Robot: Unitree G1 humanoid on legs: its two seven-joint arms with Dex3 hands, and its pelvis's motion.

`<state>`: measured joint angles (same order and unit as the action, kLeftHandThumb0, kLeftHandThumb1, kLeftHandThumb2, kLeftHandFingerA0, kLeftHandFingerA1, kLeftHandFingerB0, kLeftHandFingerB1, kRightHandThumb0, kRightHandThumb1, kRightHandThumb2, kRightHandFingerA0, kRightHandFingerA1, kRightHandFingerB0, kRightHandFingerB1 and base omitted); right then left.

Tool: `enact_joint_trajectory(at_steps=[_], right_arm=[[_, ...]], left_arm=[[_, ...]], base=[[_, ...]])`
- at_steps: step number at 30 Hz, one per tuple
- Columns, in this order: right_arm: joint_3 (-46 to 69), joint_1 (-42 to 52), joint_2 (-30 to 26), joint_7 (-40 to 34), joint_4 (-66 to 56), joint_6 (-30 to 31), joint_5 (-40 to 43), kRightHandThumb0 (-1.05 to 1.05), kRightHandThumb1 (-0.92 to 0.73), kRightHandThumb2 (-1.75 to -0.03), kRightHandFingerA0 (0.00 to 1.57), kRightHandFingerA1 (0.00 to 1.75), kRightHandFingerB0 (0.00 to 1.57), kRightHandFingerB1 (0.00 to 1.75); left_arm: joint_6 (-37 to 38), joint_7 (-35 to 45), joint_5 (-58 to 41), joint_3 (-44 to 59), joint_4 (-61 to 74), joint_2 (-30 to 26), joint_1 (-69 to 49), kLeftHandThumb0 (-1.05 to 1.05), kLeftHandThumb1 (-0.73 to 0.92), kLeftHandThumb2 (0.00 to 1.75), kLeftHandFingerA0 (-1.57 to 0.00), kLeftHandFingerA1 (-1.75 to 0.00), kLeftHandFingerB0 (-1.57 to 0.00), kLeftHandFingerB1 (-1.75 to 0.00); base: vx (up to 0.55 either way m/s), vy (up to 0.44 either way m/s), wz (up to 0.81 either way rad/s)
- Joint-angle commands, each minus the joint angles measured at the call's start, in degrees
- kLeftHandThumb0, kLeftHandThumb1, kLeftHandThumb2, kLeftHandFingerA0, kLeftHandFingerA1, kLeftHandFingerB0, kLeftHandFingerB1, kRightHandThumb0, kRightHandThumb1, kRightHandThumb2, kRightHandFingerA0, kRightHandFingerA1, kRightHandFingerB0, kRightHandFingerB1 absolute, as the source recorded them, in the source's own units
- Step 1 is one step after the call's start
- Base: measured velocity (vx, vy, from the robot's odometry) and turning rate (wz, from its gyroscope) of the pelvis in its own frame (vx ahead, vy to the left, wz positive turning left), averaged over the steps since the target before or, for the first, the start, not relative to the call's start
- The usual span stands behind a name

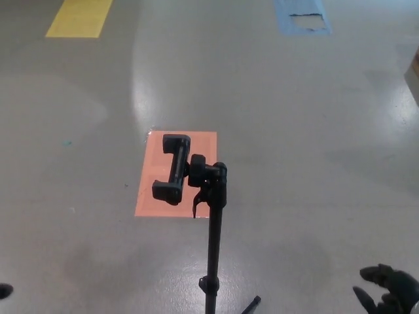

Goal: The robot uses its left hand to grab the top of a phone stand kept on the floor and tilt it upwards to adjust its angle

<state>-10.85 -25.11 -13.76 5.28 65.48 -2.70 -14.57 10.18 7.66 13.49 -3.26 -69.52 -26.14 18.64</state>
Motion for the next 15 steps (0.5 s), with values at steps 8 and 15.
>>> enact_joint_trajectory(at_steps=[8,15], right_arm=[[-0.8,-1.6,-1.0,1.2,4.3,-3.3,-1.3,-0.78,-0.71,-0.98,0.00,0.38,0.10,0.35],[-0.7,-1.8,-0.9,1.2,4.6,-3.6,-1.3,-0.79,-0.71,-0.97,0.00,0.37,0.09,0.35]], left_arm=[[6.2,1.9,0.0,-0.7,-4.0,-1.5,1.2,-0.73,0.70,0.95,-0.11,-0.41,-0.05,-0.34],[9.0,0.7,-1.4,1.5,-3.4,-1.7,1.5,-0.77,0.69,0.93,-0.09,-0.39,-0.07,-0.33]], base=[[0.00,0.000,0.00],[0.00,0.000,0.00]])
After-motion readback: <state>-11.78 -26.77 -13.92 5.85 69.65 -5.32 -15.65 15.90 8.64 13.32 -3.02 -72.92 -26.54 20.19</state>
